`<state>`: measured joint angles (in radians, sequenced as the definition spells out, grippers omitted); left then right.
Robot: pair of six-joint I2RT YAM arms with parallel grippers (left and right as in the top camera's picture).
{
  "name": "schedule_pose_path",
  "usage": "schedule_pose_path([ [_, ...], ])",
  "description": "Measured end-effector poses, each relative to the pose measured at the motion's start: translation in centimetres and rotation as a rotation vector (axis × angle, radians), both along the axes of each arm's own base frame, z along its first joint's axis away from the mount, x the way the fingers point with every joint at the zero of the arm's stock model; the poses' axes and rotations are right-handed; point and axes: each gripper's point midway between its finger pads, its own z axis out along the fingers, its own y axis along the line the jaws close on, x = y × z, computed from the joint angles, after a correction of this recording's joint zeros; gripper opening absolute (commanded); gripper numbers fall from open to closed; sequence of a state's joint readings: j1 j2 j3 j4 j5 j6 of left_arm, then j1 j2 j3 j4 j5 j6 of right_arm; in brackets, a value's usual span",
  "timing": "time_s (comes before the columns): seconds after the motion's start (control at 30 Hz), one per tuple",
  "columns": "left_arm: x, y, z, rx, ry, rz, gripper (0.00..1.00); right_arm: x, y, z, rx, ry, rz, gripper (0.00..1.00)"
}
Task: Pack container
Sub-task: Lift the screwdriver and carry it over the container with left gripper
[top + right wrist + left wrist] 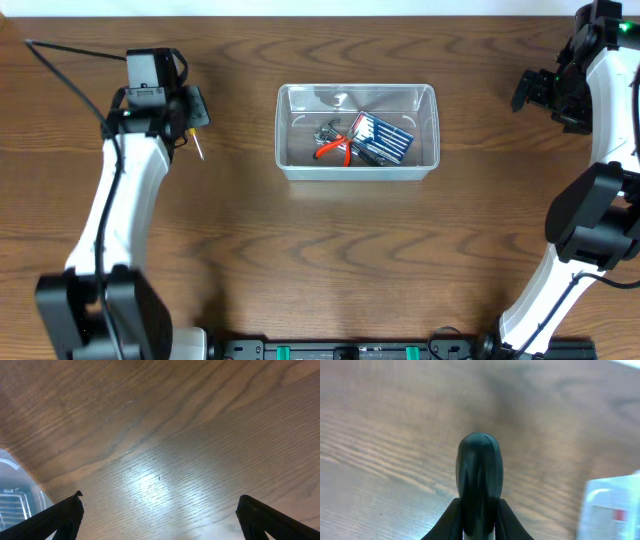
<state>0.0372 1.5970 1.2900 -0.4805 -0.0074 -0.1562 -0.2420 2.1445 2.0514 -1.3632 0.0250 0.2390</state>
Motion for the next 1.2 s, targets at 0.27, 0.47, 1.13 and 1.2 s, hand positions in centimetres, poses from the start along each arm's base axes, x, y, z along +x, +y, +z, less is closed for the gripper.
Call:
schedule_pose_path([
  [0.27,-0.8,-7.2,7.0,-0.043,-0.194,-0.181,0.15,0.0,0.0,0.0,0.0,0.0,0.0,0.99],
  [0.47,-2.2,-14.8,8.9,-0.111,-0.249,-0.356,0.15,0.0,0.0,0.0,0.0,0.0,0.0,0.99],
  [1.13,-4.3,-27.1,5.6,-0.156,-0.208,-0.628,0.15,0.0,0.0,0.0,0.0,0.0,0.0,0.99],
  [1.2,-3.7,-27.5,4.3,-0.152,-0.189,-0.628,0.15,0.0,0.0,0.0,0.0,0.0,0.0,0.99],
])
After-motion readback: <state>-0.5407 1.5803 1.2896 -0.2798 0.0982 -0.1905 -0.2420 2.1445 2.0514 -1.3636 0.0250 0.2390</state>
